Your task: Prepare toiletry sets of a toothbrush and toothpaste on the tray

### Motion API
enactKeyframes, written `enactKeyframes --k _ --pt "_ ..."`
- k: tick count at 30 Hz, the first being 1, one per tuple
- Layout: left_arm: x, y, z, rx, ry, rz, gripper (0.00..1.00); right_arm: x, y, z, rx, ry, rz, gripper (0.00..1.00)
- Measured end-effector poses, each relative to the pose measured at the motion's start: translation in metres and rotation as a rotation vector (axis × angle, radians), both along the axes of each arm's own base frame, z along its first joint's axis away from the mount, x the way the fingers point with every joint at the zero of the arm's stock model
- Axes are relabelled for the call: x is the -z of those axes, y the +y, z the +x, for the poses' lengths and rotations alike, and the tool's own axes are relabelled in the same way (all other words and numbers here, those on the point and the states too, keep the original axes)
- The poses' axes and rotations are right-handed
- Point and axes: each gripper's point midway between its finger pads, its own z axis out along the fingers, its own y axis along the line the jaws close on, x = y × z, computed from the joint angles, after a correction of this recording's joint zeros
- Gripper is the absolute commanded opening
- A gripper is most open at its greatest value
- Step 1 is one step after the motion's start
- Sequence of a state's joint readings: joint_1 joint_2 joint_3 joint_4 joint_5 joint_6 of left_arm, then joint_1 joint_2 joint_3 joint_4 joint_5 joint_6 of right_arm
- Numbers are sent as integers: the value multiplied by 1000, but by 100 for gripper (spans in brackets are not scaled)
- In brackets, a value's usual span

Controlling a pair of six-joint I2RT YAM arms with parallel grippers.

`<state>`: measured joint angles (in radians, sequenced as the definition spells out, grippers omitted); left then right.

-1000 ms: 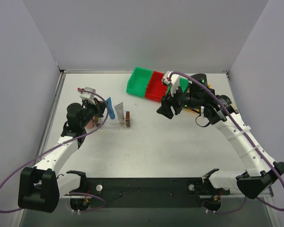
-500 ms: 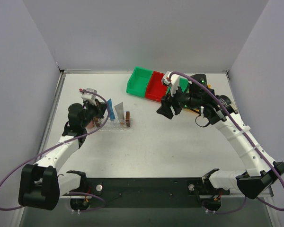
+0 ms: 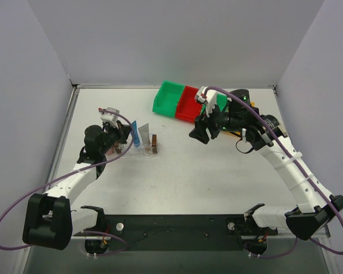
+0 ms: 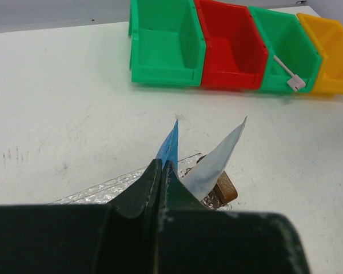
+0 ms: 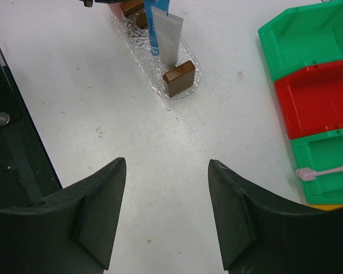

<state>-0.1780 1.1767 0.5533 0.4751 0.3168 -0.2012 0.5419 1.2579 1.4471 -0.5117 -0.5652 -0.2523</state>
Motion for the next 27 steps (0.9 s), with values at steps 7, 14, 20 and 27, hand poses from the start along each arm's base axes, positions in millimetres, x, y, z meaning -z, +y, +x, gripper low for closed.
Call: enactKeyframes --k 7,14,20,27 --pt "4 1 -1 1 0 7 0 2 -1 -1 0 3 -2 55" --pt "12 1 -2 2 3 20 0 3 -2 -1 2 2 -4 55" --pt "16 1 -1 4 -4 22 0 2 -3 -1 2 0 -3 55" --pt "23 -3 -1 15 3 26 0 2 -3 -1 2 0 -3 55"
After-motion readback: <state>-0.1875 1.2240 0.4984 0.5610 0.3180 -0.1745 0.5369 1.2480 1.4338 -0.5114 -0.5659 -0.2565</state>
